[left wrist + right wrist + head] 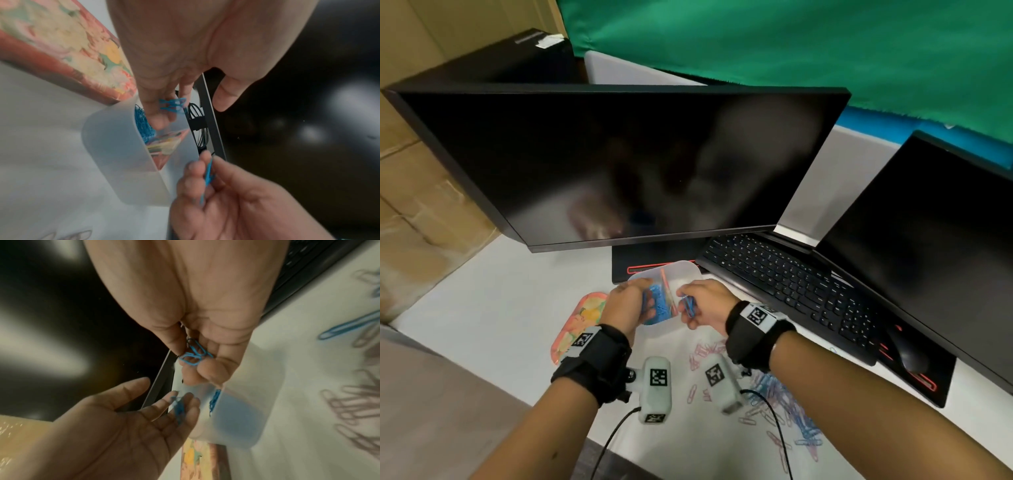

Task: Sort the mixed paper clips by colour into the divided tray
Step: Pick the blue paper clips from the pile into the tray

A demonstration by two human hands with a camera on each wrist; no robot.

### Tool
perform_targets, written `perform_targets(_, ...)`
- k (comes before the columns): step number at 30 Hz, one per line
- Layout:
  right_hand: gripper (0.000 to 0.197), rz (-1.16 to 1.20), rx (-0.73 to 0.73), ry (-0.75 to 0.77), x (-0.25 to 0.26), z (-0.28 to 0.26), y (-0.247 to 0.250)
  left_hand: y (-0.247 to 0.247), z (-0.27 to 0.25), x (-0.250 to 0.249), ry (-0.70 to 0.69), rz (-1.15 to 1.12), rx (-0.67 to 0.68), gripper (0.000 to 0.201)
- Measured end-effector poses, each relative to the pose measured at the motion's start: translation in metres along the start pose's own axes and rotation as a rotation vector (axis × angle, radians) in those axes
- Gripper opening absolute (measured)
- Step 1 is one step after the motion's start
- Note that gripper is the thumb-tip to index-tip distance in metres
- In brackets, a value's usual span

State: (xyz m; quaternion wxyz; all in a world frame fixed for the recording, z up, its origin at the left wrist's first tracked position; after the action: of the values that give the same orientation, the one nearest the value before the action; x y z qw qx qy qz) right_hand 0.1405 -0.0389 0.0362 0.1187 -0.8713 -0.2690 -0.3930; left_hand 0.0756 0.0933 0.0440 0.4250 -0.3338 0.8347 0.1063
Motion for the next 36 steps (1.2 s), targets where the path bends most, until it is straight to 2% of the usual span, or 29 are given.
perform_targets(6,0.019,-0.134,0.000,-0.005,0.027,0.014,-0.031,0.004,0.000,-0.004,-0.063,-0.005,0.001,0.011)
perform_targets(8,0.018,-0.169,-0.031,-0.008,0.029,0.015,-0.030,0.006,0.002,-0.002,-0.084,0.023,-0.004,0.002)
perform_targets(11,0.022,-0.209,-0.053,0.002,0.027,0.012,-0.020,0.005,0.000,-0.003,-0.144,0.100,-0.005,0.007)
perform_targets(15,0.016,-0.181,-0.105,0.085,0.019,-0.005,0.020,-0.021,-0.015,-0.005,-0.247,0.229,0.146,0.014)
perform_targets(18,0.019,-0.192,-0.232,0.063,-0.005,-0.023,0.074,-0.054,-0.026,0.004,-0.382,0.462,0.304,0.023)
perform_targets(22,0.013,-0.229,-0.394,-0.062,-0.059,-0.042,0.140,-0.092,-0.026,0.035,-0.503,0.873,0.442,0.022)
perform_targets(27,0.020,-0.400,-0.507,-0.095,-0.098,-0.059,0.174,-0.135,-0.014,0.081,-0.599,1.455,0.673,0.035)
perform_targets(32,0.021,-0.580,-0.537,-0.020,-0.100,-0.062,0.175,-0.152,-0.007,0.100,-0.747,1.836,0.679,0.038)
perform_targets(36,0.023,-0.709,-0.501,0.009,-0.096,-0.051,0.170,-0.155,-0.003,0.102,-0.791,1.893,0.626,0.037)
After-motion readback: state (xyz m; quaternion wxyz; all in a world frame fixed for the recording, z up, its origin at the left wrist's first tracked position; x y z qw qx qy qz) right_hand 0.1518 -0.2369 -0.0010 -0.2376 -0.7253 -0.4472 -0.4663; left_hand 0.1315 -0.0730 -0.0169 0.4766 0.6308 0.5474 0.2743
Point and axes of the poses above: each hand's wrist, its own z-axis towards the middle knuckle, its own y-axis out of the back of the hand, x = y × z, the point moved 7 cm from there along z, towards the middle knuckle, and after that the axes turned 4 degrees about -z, right-handed, at the moved point
